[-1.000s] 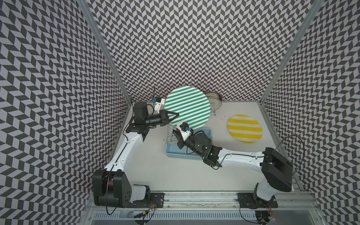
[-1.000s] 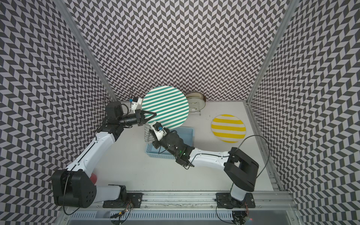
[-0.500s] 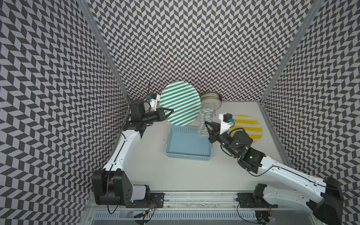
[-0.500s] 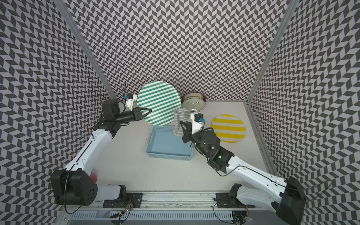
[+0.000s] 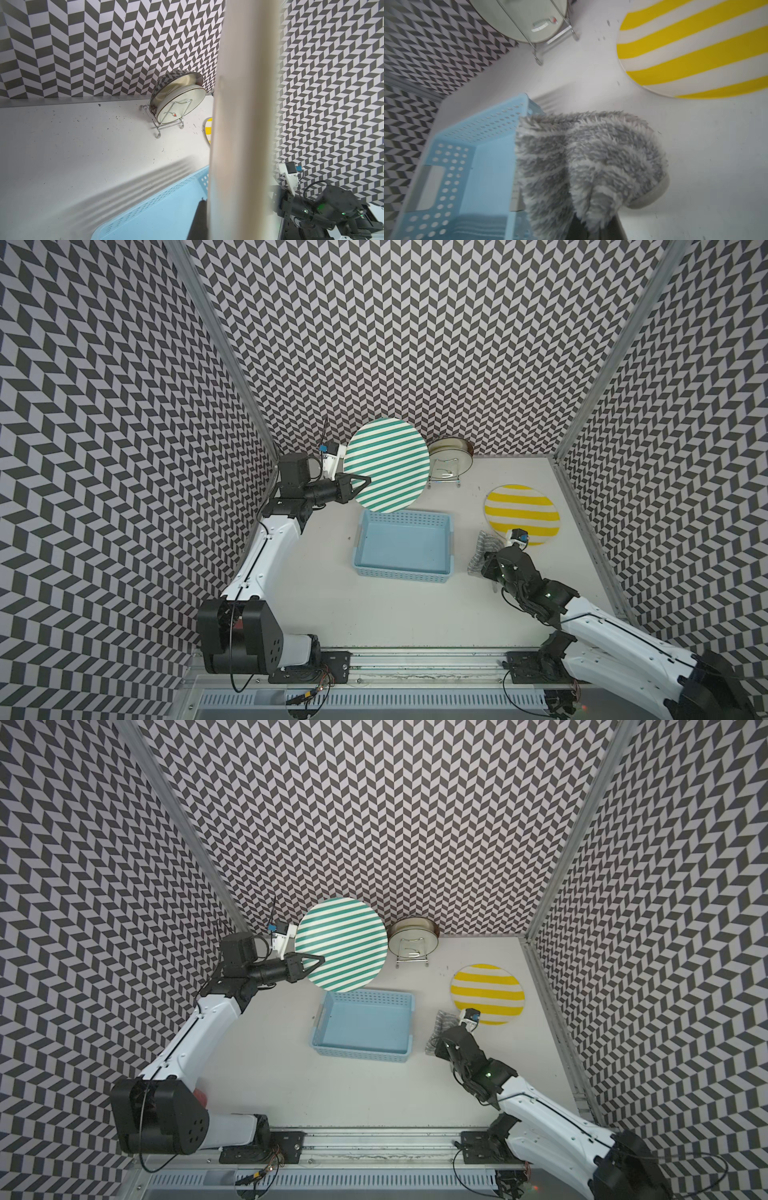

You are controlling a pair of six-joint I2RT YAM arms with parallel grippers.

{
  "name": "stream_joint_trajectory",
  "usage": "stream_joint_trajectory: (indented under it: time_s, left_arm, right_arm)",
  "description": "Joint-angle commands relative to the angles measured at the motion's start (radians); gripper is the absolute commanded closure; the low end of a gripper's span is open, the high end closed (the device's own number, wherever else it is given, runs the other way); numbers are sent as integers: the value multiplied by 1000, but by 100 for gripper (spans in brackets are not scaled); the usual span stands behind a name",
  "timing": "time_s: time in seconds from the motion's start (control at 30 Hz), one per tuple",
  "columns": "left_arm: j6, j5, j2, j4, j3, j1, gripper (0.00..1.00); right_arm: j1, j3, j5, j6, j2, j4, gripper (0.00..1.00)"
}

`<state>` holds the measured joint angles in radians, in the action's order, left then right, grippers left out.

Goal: Wipe the wet plate dry
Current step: Place the towel at the center of the board, then place the plate on the plate.

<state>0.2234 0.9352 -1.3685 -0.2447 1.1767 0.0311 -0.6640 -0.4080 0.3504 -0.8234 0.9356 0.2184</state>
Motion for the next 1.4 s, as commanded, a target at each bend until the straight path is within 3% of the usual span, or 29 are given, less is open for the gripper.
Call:
stream_joint_trajectory:
  time_s: [0.0,0.07,0.2,0.3,0.4,0.63,0.77,0.9,1.17,1.37]
  left_arm:
    - [-59,41,46,4,33,-3,100]
    - [-75,42,46,-11,32,-3,100]
    - [-119,36,48,-56,39,-3,100]
    - [-145,35,55,-77,46,-3,100]
    - [-179,54,61,-98,47,-1,100]
    - [-336,216,50,-224,78,11,100]
    - [-472,278,41,-378,103,57,100]
    - [-583,305,36,-502,118,131,100]
    - [-624,356,20,-573,124,201,100]
    - [-619,375,5,-581,132,216,100]
  right_arm:
    - [12,-11,-32,-42,35,-26,53]
    - [19,-43,-38,-7,42,-15,31]
    - [41,-154,20,91,23,77,9]
    - [106,-239,-24,179,16,124,6]
    - [196,-303,-160,261,17,129,7]
    - [327,-337,-646,346,-6,-64,17]
    - [331,-310,-791,337,-44,-217,31]
    - [331,-287,-940,343,-48,-327,32]
    - [331,-293,-1046,377,-24,-365,34]
    - [331,-285,-1109,343,20,-444,60]
